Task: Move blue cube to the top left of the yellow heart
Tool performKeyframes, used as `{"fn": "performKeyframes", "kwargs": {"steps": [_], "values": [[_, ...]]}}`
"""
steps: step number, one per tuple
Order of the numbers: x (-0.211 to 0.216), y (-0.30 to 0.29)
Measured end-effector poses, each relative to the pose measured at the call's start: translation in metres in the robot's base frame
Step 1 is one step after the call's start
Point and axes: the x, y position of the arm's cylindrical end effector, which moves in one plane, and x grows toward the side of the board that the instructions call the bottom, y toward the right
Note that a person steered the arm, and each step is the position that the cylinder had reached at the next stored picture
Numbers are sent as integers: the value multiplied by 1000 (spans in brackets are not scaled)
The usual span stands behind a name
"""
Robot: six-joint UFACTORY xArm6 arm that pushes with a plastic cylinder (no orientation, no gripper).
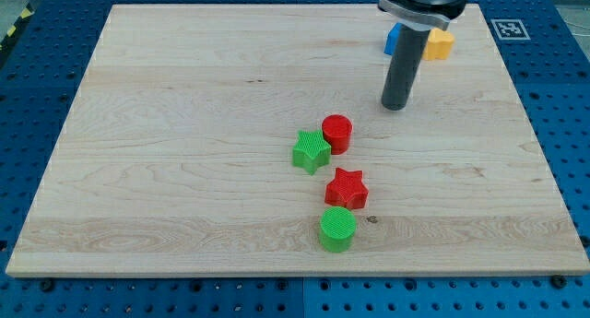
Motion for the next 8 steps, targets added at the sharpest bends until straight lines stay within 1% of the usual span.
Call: {"fn": "performKeyframes", "kwargs": {"steps": [1, 2, 5, 6, 7, 8], "values": [[-1, -19], [-18, -26], [-142, -25], [-175, -17], [-196, 3], [-209, 11]]}}
